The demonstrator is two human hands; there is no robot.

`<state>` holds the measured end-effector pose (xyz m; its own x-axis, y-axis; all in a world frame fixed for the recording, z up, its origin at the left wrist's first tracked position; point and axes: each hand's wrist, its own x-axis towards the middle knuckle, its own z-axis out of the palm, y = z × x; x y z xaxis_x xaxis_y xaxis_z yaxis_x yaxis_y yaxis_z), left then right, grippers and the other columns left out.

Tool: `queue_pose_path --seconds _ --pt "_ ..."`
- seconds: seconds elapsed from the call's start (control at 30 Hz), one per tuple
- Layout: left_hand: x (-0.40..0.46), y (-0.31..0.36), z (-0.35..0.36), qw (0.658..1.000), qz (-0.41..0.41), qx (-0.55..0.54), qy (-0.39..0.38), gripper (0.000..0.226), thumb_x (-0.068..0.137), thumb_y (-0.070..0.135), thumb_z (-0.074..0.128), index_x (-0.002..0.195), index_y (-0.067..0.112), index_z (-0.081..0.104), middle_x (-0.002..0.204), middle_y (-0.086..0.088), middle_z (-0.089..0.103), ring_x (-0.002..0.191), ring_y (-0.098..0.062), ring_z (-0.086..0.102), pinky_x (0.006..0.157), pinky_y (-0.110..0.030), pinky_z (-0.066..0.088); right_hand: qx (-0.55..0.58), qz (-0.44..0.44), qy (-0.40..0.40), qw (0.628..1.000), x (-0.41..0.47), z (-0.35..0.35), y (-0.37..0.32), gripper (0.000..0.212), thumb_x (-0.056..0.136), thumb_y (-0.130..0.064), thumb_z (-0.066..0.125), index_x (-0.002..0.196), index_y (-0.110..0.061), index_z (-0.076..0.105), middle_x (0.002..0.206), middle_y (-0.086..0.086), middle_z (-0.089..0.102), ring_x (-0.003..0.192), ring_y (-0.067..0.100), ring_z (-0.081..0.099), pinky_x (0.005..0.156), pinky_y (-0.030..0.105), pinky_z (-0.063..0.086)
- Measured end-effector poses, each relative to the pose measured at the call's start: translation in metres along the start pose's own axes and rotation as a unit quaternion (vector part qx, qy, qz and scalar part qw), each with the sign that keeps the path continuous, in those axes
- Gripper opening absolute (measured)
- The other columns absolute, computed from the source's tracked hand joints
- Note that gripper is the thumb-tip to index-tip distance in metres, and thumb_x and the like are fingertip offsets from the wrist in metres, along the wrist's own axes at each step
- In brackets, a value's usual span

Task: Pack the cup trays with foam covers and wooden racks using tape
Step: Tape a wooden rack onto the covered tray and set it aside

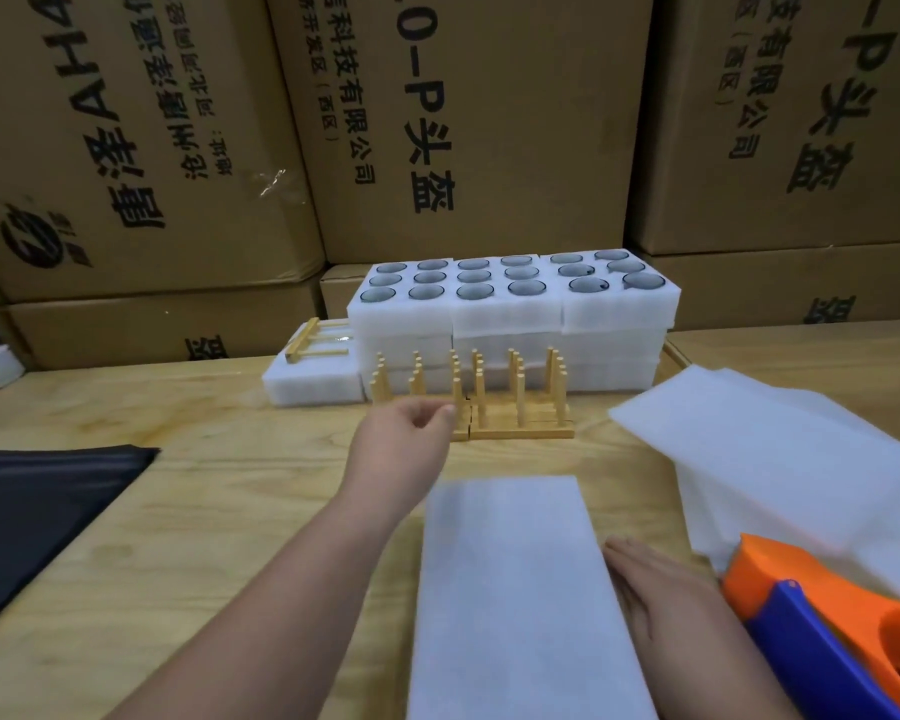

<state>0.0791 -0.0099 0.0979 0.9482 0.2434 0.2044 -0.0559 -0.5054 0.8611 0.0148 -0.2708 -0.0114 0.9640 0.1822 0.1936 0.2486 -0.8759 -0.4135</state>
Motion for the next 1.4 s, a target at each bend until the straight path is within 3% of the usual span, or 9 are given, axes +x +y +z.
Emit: queue_pose_path --seconds 0.1,0.27,0.37,0.5,0.7,0.97,1.17,1.3,1.4 --pt "0.040 -0.035 0.004 0.994 -0.089 0.066 0.024 0.019 0.089 0.041 0.068 0.089 0.024 0.076 0.076 0.007 0.074 0.080 -0.016 0.072 0.072 -0.031 0.058 -0.033 -0.010 0.050 0.998 0.004 0.005 0.005 0.068 0.029 0.005 0.098 0.093 -0.009 0.083 0.099 0.005 0.079 0.084 0.021 0.078 0.081 0.020 0.050" --pt "0.078 -0.070 0.022 0.974 -0.133 0.182 0.031 0.036 0.085 0.045 0.075 0.062 0.022 0.059 0.069 -0.006 0.072 0.070 -0.022 0.067 0.061 -0.028 0.050 -0.045 -0.005 0.054 0.998 0.005 0.006 0.003 0.067 0.027 0.002 0.099 0.089 -0.015 0.083 0.099 0.002 0.079 0.084 0.020 0.078 0.062 0.034 0.060" --pt "0.091 -0.076 0.033 0.968 -0.147 0.193 0.058 0.040 0.085 0.045 0.075 0.060 0.023 0.053 0.064 0.004 0.062 0.064 -0.017 0.057 0.061 -0.028 0.040 -0.038 -0.002 0.049 0.998 0.001 0.003 0.000 0.064 0.033 0.001 0.098 0.091 -0.021 0.083 0.106 -0.002 0.078 0.090 0.021 0.077 0.074 0.037 0.058" --pt "0.103 -0.082 0.042 0.973 -0.143 0.176 0.040 0.024 0.090 0.042 0.070 0.089 0.020 0.078 0.075 0.001 0.071 0.081 -0.023 0.067 0.068 -0.027 0.042 0.002 0.051 0.022 0.998 -0.005 -0.001 -0.005 0.048 0.070 0.002 0.080 0.111 -0.025 0.079 0.130 -0.008 0.068 0.121 0.018 0.064 0.099 0.033 0.042" --pt "0.099 -0.087 0.037 0.977 -0.122 0.160 0.065 0.025 0.091 0.040 0.067 0.095 0.019 0.079 0.084 -0.003 0.075 0.091 -0.026 0.068 0.071 -0.027 0.042 0.004 0.026 0.015 1.000 -0.005 -0.007 -0.012 0.052 0.093 -0.017 0.055 0.138 -0.044 0.057 0.153 -0.029 0.036 0.144 -0.003 0.032 0.105 0.013 0.015" --pt "0.077 -0.061 -0.001 0.989 -0.074 0.111 0.056 0.019 0.091 0.041 0.067 0.094 0.026 0.078 0.077 0.006 0.074 0.079 -0.019 0.071 0.070 -0.031 0.055 -0.003 0.041 -0.010 0.999 -0.008 -0.006 -0.009 0.049 0.098 -0.023 0.047 0.143 -0.045 0.051 0.156 -0.028 0.033 0.144 -0.002 0.028 0.116 0.023 0.020" --pt "0.052 -0.009 -0.045 0.996 0.003 0.082 0.026 0.016 0.088 0.039 0.074 0.074 0.034 0.077 0.061 0.013 0.070 0.047 0.003 0.058 0.044 -0.020 0.039 -0.011 0.048 -0.010 0.999 -0.009 -0.003 -0.009 0.045 0.100 -0.029 0.047 0.142 -0.043 0.052 0.157 -0.026 0.034 0.144 -0.001 0.028 0.116 0.024 0.019" --pt "0.023 0.028 -0.068 0.997 0.079 0.018 -0.006 0.004 0.086 0.032 0.078 0.084 0.035 0.079 0.073 0.013 0.075 0.063 0.000 0.069 0.065 -0.034 0.054 -0.015 0.050 -0.016 0.998 -0.008 -0.003 -0.010 0.044 0.099 -0.027 0.046 0.141 -0.040 0.055 0.157 -0.022 0.038 0.144 0.002 0.031 0.115 0.026 0.022" --pt "0.001 0.047 -0.076 0.991 0.126 -0.010 -0.041 0.009 0.088 0.026 0.077 0.092 0.033 0.080 0.090 0.008 0.078 0.085 -0.018 0.075 0.082 -0.049 0.061 -0.016 0.046 -0.015 0.999 -0.009 -0.004 -0.010 0.045 0.100 -0.026 0.045 0.141 -0.039 0.056 0.157 -0.021 0.039 0.144 0.002 0.031 0.117 0.026 0.024"
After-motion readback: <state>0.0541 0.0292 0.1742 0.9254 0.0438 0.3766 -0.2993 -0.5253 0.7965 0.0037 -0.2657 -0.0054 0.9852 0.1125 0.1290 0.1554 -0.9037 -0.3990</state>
